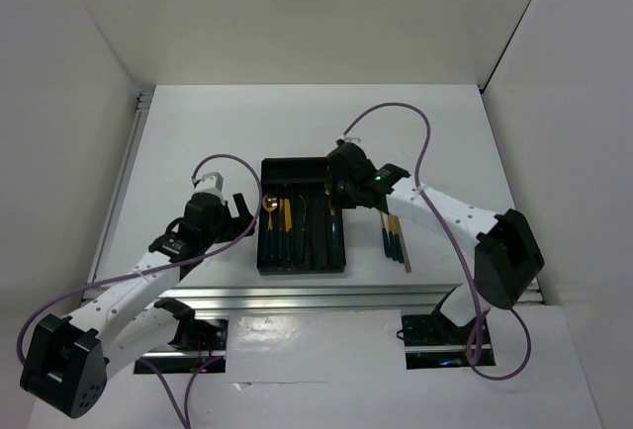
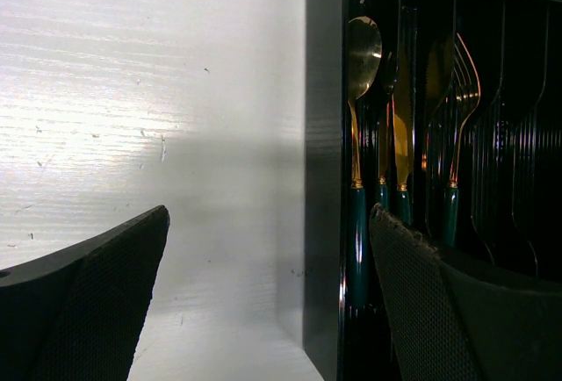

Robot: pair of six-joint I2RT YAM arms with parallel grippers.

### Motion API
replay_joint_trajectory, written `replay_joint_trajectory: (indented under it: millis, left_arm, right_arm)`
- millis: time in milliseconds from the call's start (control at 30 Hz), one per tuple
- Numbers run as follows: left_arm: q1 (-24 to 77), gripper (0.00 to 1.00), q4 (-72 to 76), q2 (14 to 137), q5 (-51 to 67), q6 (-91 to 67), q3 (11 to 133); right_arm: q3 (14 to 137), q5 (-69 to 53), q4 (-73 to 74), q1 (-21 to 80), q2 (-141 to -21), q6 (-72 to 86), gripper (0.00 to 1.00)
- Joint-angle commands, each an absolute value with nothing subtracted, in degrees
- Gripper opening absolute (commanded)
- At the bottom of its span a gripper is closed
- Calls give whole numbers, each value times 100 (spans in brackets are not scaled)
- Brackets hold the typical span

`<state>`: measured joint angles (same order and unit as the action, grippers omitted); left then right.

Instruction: Sort the eating utensils into containers

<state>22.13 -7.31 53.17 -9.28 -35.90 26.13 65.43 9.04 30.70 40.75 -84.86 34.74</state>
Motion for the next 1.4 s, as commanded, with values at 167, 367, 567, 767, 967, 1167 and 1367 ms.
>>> replay_joint_trajectory:
  millis: [167, 367, 567, 767, 967, 1167, 1367]
  left_arm:
    - [2171, 100, -571, 5317, -975, -3454, 2602]
    - [2171, 100, -571, 5317, -976, -3454, 2602]
    - [2171, 100, -571, 5317, -976, -3454, 2602]
    - [2171, 100, -571, 5317, -976, -3454, 2602]
    - [2171, 100, -571, 5317, -976, -3454, 2602]
    - [2171, 100, -571, 5265, -976, -3454, 2602]
    - [2171, 100, -571, 5265, -976, -3454, 2602]
  right_arm:
    - [6962, 1091, 2558, 4553, -9141, 4402, 0]
    - [6478, 659, 1705, 4605, -8999, 4641, 0]
    - [6864, 922, 1934, 4877, -9553, 4711, 0]
    - [7048, 976, 1995, 4878, -9782, 4764, 0]
    - [7049, 915, 1881, 4878, -9976, 4764, 0]
    - [7251, 861, 1881, 4878, -10318, 4764, 0]
    - [7356, 861, 1995, 4878, -10546, 4764, 0]
